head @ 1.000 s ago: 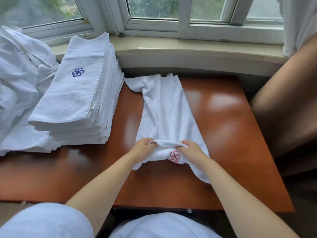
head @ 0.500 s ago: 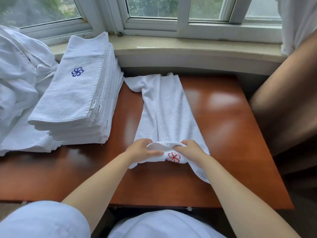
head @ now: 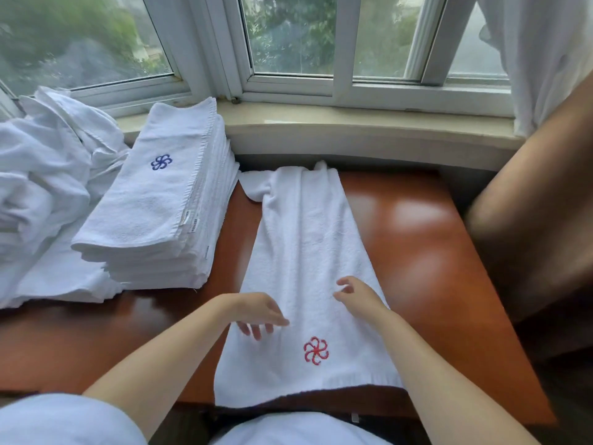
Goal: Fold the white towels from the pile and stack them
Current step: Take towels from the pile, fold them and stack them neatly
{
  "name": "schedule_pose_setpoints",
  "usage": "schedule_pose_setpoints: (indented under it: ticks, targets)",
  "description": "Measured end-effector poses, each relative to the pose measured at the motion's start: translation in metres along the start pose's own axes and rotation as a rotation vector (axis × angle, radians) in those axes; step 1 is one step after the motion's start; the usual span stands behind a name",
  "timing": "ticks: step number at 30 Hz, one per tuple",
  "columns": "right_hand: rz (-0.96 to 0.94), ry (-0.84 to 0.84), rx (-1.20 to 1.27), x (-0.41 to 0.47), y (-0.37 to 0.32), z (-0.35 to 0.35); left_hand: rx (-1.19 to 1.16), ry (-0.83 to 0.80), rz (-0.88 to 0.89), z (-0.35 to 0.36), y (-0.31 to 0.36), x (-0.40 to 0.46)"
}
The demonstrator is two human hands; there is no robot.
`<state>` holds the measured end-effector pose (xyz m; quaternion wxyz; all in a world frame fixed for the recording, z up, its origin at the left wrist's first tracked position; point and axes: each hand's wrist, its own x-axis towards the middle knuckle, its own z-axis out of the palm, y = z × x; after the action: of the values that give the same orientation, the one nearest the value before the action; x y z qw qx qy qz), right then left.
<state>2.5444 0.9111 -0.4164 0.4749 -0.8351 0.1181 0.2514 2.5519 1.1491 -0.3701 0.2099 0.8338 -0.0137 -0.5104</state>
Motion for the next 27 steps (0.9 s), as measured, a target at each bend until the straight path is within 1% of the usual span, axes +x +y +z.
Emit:
schedule_pose_setpoints:
  ticks: [1, 2, 3, 4, 5, 7, 9, 11, 12, 14, 15, 16, 18, 19, 20, 22, 23, 24, 25, 26, 27]
  targets:
    - [-0.054, 0.088, -0.136, 0.006, 0.001, -0.001, 0.035, 0.212, 0.037, -0.002, 0.000, 0.004]
    - [-0.089, 0.121, -0.292, 0.009, 0.002, 0.000, 0.096, 0.394, 0.076, -0.002, -0.002, 0.008]
    - [-0.108, 0.125, -0.429, 0.010, 0.004, 0.000, 0.184, 0.500, 0.116, -0.002, -0.002, 0.011]
    - [-0.115, 0.127, -0.542, 0.011, 0.006, 0.002, 0.274, 0.534, 0.138, -0.001, -0.004, 0.016]
    - [-0.118, 0.155, -0.642, 0.012, 0.007, 0.003, 0.347, 0.530, 0.119, 0.001, -0.005, 0.021]
    - [-0.107, 0.297, -0.788, 0.019, 0.003, 0.002, 0.452, 0.559, -0.016, 0.000, -0.005, 0.030]
    - [-0.026, 0.394, -0.792, 0.027, -0.010, -0.008, 0.554, 0.589, -0.149, -0.008, -0.003, 0.038]
    - [0.026, 0.404, -0.819, 0.038, -0.018, -0.017, 0.543, 0.565, -0.212, -0.022, 0.000, 0.043]
    - [0.014, 0.421, -0.841, 0.043, -0.021, -0.021, 0.517, 0.580, -0.217, -0.030, 0.002, 0.046]
    - [-0.043, 0.475, -0.796, 0.056, -0.026, -0.028, 0.512, 0.668, -0.173, -0.046, 0.011, 0.053]
    - [-0.068, 0.473, -0.750, 0.063, -0.029, -0.030, 0.503, 0.711, -0.120, -0.055, 0.017, 0.058]
    - [-0.090, 0.432, -0.726, 0.070, -0.032, -0.031, 0.474, 0.721, -0.058, -0.062, 0.021, 0.064]
    - [-0.106, 0.335, -0.711, 0.084, -0.037, -0.032, 0.405, 0.627, 0.010, -0.072, 0.027, 0.076]
    - [-0.087, 0.330, -0.643, 0.090, -0.040, -0.032, 0.365, 0.558, -0.002, -0.075, 0.027, 0.081]
    - [-0.049, 0.389, -0.487, 0.095, -0.043, -0.033, 0.313, 0.499, -0.030, -0.077, 0.028, 0.088]
    - [0.088, 0.584, -0.035, 0.108, -0.053, -0.037, 0.233, 0.445, -0.079, -0.080, 0.027, 0.101]
    - [0.182, 0.616, 0.216, 0.114, -0.060, -0.041, 0.235, 0.438, -0.095, -0.081, 0.029, 0.106]
    - [0.265, 0.558, 0.474, 0.121, -0.067, -0.046, 0.253, 0.433, -0.107, -0.083, 0.031, 0.110]
    - [0.322, 0.432, 0.701, 0.127, -0.073, -0.051, 0.273, 0.428, -0.118, -0.086, 0.032, 0.114]
    - [0.358, 0.286, 0.845, 0.129, -0.078, -0.054, 0.287, 0.426, -0.125, -0.088, 0.034, 0.118]
    - [0.366, 0.159, 0.897, 0.129, -0.081, -0.056, 0.296, 0.427, -0.127, -0.091, 0.036, 0.122]
